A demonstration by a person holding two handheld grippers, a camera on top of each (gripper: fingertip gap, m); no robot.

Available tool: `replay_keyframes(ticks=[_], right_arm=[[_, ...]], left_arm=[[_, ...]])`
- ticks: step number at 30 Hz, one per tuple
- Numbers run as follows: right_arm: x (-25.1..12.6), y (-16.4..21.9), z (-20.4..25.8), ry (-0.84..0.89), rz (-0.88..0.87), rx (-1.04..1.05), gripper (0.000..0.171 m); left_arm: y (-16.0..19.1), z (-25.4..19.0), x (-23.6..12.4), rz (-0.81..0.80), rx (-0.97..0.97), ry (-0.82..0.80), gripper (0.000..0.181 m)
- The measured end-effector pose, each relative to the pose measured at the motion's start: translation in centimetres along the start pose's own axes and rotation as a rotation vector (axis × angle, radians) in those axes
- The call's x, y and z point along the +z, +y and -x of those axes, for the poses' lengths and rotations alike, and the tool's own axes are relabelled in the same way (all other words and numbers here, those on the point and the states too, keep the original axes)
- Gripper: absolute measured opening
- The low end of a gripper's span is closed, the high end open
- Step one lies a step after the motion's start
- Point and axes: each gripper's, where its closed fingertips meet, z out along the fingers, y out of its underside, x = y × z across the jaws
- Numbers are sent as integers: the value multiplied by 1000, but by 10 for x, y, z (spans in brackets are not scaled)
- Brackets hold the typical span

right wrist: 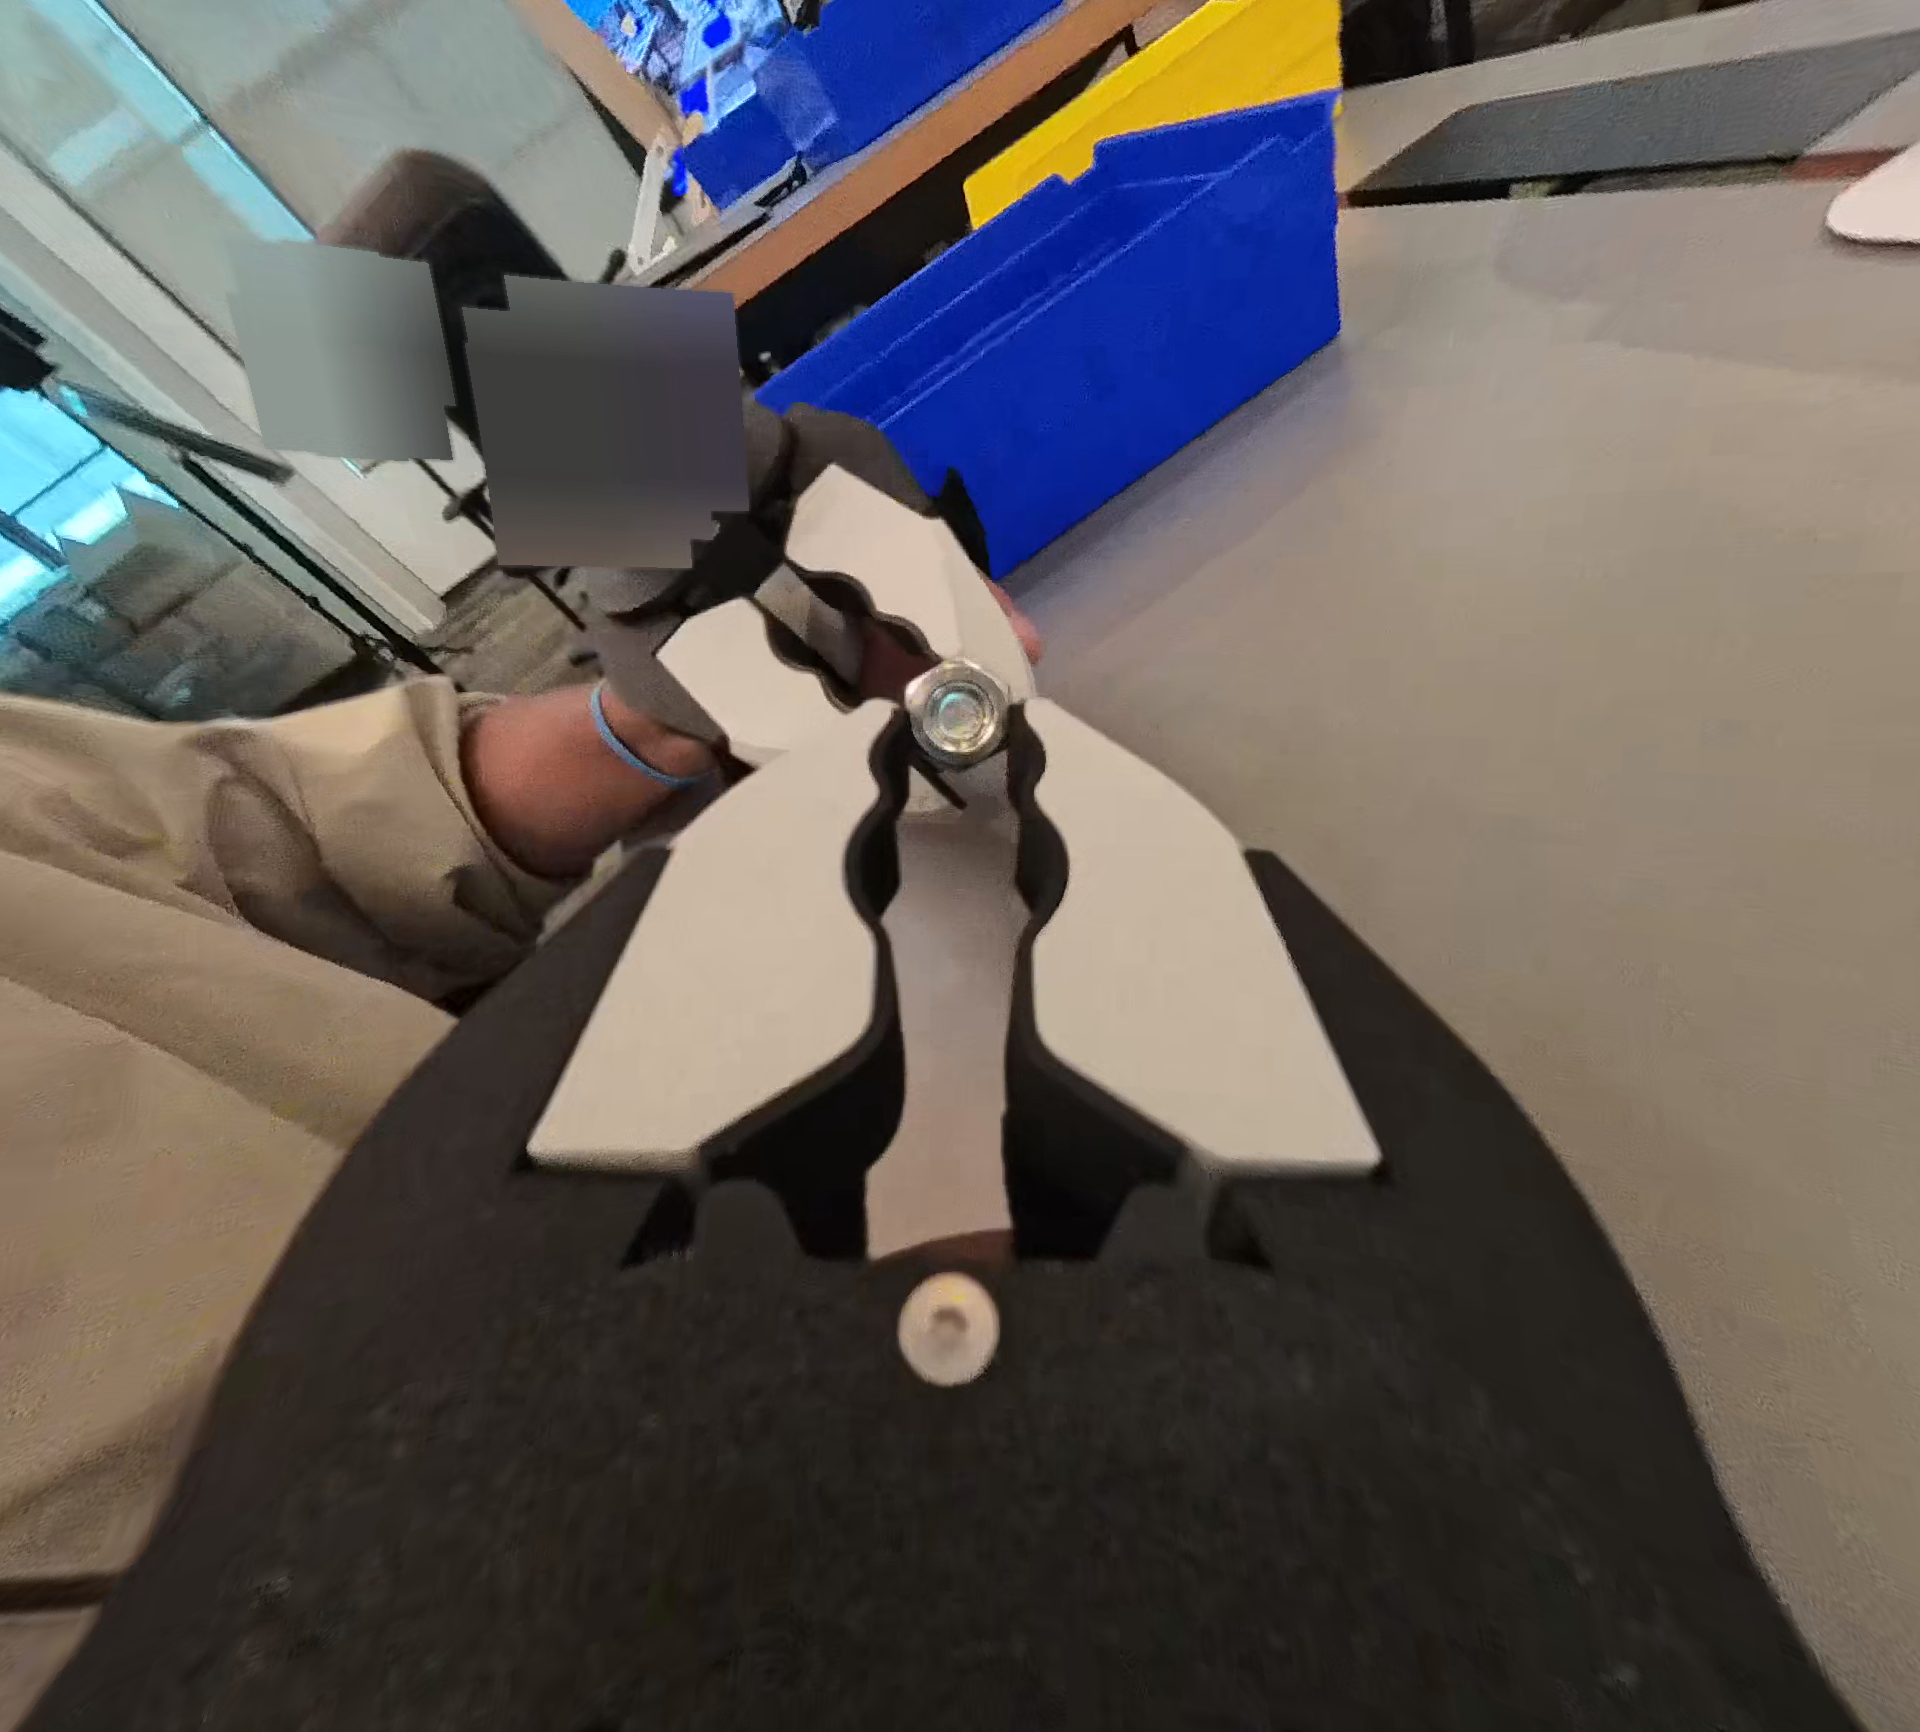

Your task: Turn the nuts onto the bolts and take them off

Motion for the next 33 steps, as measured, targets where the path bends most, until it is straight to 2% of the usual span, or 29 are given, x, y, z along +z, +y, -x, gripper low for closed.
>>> replay_keyframes(ticks=[6,14,17,21,23,27,31,33], right_arm=[[-5,-3,20,-115,130,-349,18],[-16,4,55,-379,277,-844,18],[-16,5,59,-416,309,-944,18],[-10,-5,54,-375,265,-897,19],[-6,-9,49,-322,230,-805,47],[4,-18,26,-183,148,-485,66],[6,-23,5,-71,22,-130,56],[5,-24,-2,-49,-37,3,48]], left_arm=[[-16,-16,-9,-106,-226,238,18],[-35,-52,-27,-202,-479,648,17],[-36,-54,-29,-217,-506,689,17],[-39,-41,-31,-244,-497,621,17],[-37,-31,-29,-245,-469,538,17],[-30,-5,-23,-215,-347,290,18],[-11,26,-14,-89,-98,-58,18],[-4,26,-10,-43,-17,-110,18]])
